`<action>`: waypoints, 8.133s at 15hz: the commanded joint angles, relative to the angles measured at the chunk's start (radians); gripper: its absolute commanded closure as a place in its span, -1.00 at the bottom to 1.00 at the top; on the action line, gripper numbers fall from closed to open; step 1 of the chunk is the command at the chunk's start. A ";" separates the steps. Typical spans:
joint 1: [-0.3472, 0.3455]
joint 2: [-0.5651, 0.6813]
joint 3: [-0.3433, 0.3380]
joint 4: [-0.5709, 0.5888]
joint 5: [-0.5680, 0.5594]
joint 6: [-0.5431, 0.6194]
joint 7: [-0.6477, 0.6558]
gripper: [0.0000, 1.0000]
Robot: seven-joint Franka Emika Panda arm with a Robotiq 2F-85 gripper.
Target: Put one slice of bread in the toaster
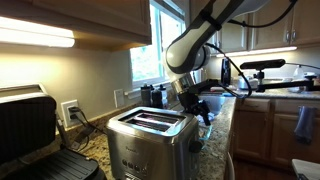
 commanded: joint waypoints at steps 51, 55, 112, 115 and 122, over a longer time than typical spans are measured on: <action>-0.001 0.100 -0.049 0.151 0.003 0.003 -0.005 0.84; 0.010 0.012 -0.045 0.107 -0.010 0.020 0.001 0.85; 0.116 -0.418 0.162 0.005 -0.045 -0.033 0.088 0.85; 0.117 -0.410 0.163 0.002 -0.044 -0.032 0.088 0.85; 0.123 -0.375 0.165 0.016 -0.042 -0.038 0.090 0.85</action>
